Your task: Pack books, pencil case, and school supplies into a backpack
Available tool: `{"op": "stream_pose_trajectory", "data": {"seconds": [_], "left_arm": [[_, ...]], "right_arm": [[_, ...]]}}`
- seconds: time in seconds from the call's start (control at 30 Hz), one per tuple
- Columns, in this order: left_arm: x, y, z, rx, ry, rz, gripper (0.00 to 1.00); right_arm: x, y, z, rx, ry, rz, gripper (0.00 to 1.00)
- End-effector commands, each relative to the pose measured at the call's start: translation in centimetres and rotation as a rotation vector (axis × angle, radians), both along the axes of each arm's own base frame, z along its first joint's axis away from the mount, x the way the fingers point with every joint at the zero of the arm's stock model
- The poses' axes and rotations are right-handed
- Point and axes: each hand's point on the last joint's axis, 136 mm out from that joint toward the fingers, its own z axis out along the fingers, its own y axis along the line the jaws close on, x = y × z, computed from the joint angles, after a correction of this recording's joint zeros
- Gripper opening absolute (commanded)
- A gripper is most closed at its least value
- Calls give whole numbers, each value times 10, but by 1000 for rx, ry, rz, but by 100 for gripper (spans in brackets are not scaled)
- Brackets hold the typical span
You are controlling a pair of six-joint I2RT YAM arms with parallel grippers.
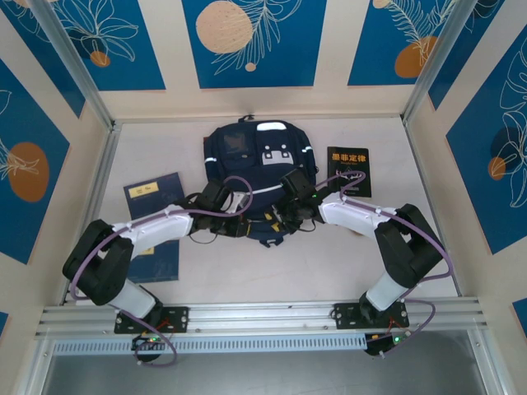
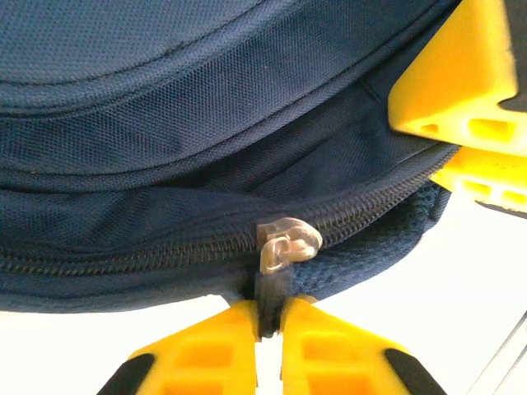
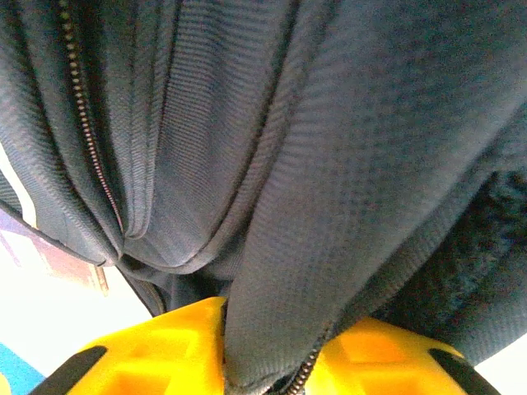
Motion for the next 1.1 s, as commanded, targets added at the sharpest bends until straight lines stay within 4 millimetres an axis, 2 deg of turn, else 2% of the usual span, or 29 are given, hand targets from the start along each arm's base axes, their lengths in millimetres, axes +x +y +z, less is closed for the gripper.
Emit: {"op": "stream_pose_trajectory", "data": {"seconds": [0.0,0.13,0.27,0.47,0.67,0.73,0.8,0.83,0.9,1.0,1.07], "left_arm": [[10,7,15,18,-72,8,0],[6,28,10,139,-74,10,0],[6,58,2,319,-86,17,0],[20,74,5,428,-139,62,0],[38,73,3,464,-168,80,0],[37,62,3,423,-146,45,0],[30,42,8,311,-121,-11,0],[26,31,12,248,-112,-36,3],[21,15,22,137,-96,-54,21],[22,5,27,62,-58,2,46],[25,1,27,27,-18,57,55]], "right_arm": [[-3,-9,-3,-71,14,-6,26],[-4,-21,-3,-145,-2,-11,21],[-6,-33,-2,-202,-22,-10,18],[-11,-58,1,-320,-39,4,12],[-18,-82,3,-402,-61,15,10],[-17,-81,5,-383,-87,40,10],[-16,-76,8,-348,-109,68,10],[-16,-74,8,-335,-108,77,10],[-18,-73,8,-323,-104,89,10],[-18,-74,5,-311,-109,90,11],[-19,-74,3,-298,-104,94,11]]}}
